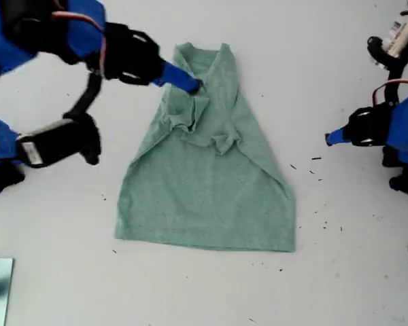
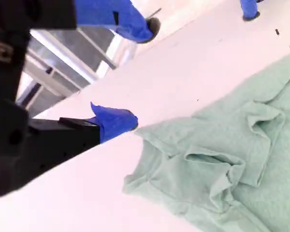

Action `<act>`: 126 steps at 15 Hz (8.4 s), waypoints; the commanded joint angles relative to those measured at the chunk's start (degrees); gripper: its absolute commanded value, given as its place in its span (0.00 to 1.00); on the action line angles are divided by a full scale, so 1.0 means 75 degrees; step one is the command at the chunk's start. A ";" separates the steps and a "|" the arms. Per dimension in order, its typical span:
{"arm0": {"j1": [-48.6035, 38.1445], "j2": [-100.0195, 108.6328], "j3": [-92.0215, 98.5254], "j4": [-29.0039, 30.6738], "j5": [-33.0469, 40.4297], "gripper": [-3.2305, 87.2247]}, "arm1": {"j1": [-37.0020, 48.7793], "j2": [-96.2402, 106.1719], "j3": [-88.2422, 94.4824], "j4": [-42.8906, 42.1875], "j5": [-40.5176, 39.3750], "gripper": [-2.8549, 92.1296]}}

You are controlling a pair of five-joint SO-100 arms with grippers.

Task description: Fold t shirt

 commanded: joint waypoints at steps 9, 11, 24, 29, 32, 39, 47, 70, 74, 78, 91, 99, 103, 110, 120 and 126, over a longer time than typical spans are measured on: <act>0.1957 0.9059 1.0395 -0.1336 -0.4359 0.03 | -0.3469 -0.6176 -0.6141 0.1348 0.1137 0.18; 0.2039 0.9012 1.0430 -0.1371 -0.4348 0.03 | -0.4172 -0.7887 -0.8285 0.1605 0.1031 0.26; 0.2438 0.9012 1.0488 -0.1406 -0.4266 0.03 | -0.5695 -1.2902 -0.6398 -0.2742 0.5414 0.32; 0.2555 0.9117 1.0535 -0.1406 -0.4254 0.03 | -0.5742 -1.2738 -0.5707 -0.3000 0.5520 0.06; 0.2555 0.9188 1.0547 -0.1430 -0.4254 0.03 | -0.5449 -1.1109 -0.5906 -0.1137 0.5004 0.06; 0.2520 0.9305 1.0559 -0.1430 -0.4266 0.03 | -0.4512 -1.1437 -0.9621 0.0422 0.3973 0.06; 0.2496 0.9305 1.0570 -0.1453 -0.4254 0.03 | -0.4137 -1.3770 -1.0688 -0.1559 0.3281 0.29; 0.5508 -0.0598 -0.0176 0.0668 -0.6492 0.26 | -0.0234 -0.3012 -0.1547 0.0270 -0.0996 0.05; 0.5250 -0.0680 0.0680 0.0551 -0.6785 0.33 | -0.0305 -0.2801 -0.1523 0.0293 -0.0996 0.05; 0.4980 -0.1043 0.2895 -0.2027 -0.6738 0.33 | -0.0387 -0.2613 -0.1465 0.0293 -0.0984 0.05; 0.5625 -0.2742 0.2613 -0.2707 -0.7523 0.03 | -0.1113 -0.1781 -0.1289 0.0574 -0.0328 0.05; 0.4348 -0.3281 -0.2883 0.1031 -0.5285 0.03 | -0.1254 -0.1488 -0.1266 0.0621 -0.0211 0.05; 0.4664 -0.4664 -0.3516 -0.2121 -0.3539 0.03 | -0.1289 -0.1383 -0.1242 0.0645 -0.0105 0.05; 0.4289 -0.5191 -0.3328 -0.1242 -0.3199 0.33 | -0.1430 -0.1066 -0.1160 0.0727 0.0117 0.05; 0.3797 0.3879 0.7770 -0.2566 -0.5379 0.03 | -0.1195 -0.0656 -0.0961 0.0656 0.0082 0.05; 0.3574 0.7324 1.0512 -0.2625 -0.5648 0.03 | -0.1535 -0.2625 -0.1992 0.0375 0.0797 0.05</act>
